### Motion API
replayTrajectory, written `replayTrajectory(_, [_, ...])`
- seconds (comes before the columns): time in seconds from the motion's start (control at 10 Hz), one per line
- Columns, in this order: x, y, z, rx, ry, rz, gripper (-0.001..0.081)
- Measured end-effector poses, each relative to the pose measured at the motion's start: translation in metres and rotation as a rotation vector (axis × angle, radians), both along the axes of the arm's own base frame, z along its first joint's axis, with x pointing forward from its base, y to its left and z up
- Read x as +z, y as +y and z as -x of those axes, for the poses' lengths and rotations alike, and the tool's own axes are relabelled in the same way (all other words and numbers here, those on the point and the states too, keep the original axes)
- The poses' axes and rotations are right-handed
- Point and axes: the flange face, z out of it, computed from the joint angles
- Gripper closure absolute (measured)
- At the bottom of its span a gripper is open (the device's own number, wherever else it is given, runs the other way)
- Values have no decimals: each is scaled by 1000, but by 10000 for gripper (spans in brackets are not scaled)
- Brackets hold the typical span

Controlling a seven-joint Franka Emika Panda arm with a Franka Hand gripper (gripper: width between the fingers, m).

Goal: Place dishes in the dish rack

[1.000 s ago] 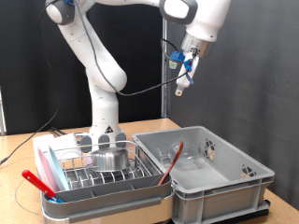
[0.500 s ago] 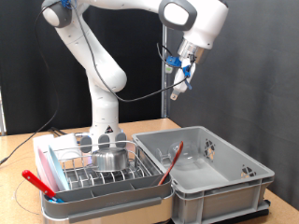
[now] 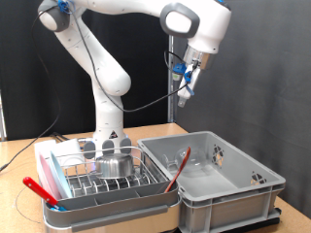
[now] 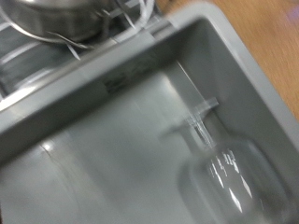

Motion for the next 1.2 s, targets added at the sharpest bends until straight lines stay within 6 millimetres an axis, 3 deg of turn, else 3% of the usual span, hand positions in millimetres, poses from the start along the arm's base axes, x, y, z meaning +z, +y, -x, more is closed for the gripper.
replayTrajectory(0.2, [-1, 19, 25, -215, 2, -90, -5])
replayTrajectory(0.3, [2, 19, 34, -318, 1, -115, -5])
replayTrajectory(0.4, [1, 18, 33, -285, -3, -112, -5])
replayTrajectory(0.5, [-1, 21, 33, -361, 5, -135, -5])
replayTrajectory(0.8, [-13, 38, 44, -691, 15, -196, -5])
replayTrajectory(1.1, [-23, 34, 50, -1034, -12, -236, -5])
replayTrajectory(1.2, [-23, 35, 50, -998, -14, -240, -5])
